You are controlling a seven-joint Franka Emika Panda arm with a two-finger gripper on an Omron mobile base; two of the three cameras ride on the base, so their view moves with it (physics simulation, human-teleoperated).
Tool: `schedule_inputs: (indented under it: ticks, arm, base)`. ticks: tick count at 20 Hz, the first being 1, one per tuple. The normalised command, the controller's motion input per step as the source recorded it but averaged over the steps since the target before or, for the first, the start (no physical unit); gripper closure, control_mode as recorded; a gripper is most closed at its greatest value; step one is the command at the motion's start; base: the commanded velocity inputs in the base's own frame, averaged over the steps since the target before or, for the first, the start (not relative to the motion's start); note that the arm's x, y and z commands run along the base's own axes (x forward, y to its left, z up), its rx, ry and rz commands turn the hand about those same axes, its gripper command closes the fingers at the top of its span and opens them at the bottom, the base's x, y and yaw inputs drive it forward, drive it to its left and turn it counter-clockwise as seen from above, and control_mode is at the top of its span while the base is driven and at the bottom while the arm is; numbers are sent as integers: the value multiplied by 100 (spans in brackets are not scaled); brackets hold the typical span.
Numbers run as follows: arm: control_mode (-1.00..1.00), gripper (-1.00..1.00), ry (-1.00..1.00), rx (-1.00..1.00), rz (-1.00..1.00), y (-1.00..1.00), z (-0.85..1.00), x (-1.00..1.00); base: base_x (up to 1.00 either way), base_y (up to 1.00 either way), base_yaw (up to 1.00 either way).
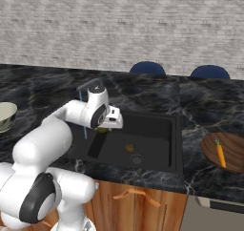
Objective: Pick the kiwis from the sink and place them in one bowl. Place the carrot in the other bowl. Then turn off the sink faucet.
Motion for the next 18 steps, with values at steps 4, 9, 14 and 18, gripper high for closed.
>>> schedule_inputs:
  ticks: [4, 9, 14, 18]
  arm:
    - [-100, 100, 2, 0, 3, 54, 4, -25]
    - [-100, 100, 8, 0, 1, 61, 16, -9]
    - [-100, 100, 11, 0, 4, 61, 14, -13]
    - [-100, 100, 10, 0, 8, 66, 7, -26]
  base:
    - [0, 0, 0]
    - [0, 0, 0]
    - [0, 0, 0]
    - [0, 0, 0]
